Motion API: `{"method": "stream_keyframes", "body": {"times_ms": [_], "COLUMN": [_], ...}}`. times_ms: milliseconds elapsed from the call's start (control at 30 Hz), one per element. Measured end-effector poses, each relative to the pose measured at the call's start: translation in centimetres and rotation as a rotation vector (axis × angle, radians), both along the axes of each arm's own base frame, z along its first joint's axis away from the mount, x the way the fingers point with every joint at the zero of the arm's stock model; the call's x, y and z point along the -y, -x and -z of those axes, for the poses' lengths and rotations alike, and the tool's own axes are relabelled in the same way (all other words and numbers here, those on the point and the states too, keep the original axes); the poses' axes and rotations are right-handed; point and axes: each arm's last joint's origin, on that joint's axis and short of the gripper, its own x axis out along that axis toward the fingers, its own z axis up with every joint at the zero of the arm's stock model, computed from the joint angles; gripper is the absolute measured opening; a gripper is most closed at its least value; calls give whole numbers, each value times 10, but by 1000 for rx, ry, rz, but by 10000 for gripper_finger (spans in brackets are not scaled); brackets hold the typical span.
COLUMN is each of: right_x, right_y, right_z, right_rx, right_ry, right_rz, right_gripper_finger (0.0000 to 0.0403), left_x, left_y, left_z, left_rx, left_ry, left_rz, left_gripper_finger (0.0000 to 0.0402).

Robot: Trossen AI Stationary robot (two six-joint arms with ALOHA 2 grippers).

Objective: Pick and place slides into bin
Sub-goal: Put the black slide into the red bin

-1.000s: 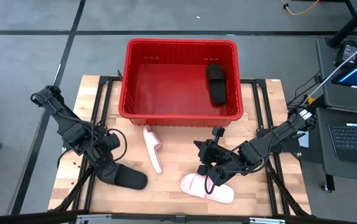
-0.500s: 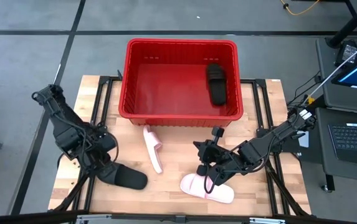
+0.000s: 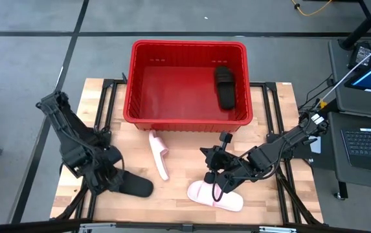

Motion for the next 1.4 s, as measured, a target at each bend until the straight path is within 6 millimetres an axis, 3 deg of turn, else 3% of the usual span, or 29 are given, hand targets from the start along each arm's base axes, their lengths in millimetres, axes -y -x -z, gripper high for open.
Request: {"method": "stream_keyframes", "body": {"times_ms": [233,400,533,900,1400], "right_x": [0,0,0,0,0], "right_y": [0,0,0,0,0], "right_z": [0,0,0,0,0], "right_rx": [7,7,6,5,7], "right_ry": [-6,-5,-5,-4,-7], "right_rz": [1,1,1,1,2], "right_gripper_finger": [6,6,6,6,6], "left_x": [17,30,43,64,63], "left_y": [-12,-19,-29,-45,-42], "left_z": [21,35,46,83,99], "left_rx": [-83,-183,-157,-223,-317], "left_ry": [-62,-24,12,-52,-173], "left_rz": [-9,-50,-46,-54,-189], "left_gripper_finger": [119,147,159,160,144]}}
